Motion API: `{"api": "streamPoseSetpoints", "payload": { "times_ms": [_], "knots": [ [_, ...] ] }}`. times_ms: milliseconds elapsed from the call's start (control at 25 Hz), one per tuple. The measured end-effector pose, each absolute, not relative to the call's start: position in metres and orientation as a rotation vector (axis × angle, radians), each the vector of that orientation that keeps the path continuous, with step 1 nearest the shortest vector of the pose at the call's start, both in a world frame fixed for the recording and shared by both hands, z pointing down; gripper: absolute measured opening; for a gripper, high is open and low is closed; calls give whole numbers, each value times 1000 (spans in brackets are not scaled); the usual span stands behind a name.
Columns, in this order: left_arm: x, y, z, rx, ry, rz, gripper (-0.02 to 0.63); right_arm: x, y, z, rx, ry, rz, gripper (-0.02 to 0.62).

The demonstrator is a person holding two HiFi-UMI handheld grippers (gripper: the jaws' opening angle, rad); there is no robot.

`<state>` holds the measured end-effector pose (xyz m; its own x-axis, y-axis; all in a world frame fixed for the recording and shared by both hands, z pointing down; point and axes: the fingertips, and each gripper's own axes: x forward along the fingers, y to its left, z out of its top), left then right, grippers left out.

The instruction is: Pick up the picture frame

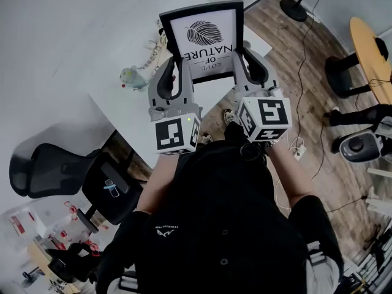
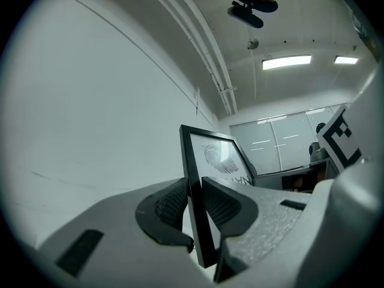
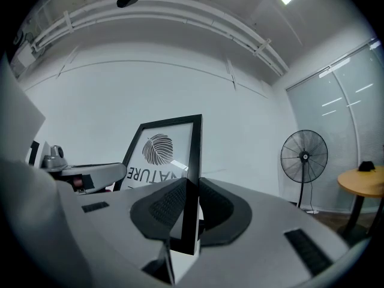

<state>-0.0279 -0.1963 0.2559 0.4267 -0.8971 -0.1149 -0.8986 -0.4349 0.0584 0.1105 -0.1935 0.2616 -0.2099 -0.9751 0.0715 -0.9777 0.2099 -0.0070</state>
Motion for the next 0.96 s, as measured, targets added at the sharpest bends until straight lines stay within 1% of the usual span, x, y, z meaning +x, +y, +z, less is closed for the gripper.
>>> {"api": "streamPoseSetpoints", "payload": {
  "times_ms": [680, 960],
  "knots": [
    [-26, -205, 265, -2704, 1589, 183, 78, 111, -193, 271, 2010, -2331, 109, 66],
    [-27, -220, 282, -2759, 1545, 160, 78, 110, -202, 289, 2048, -2274, 150, 66]
  ]
}}
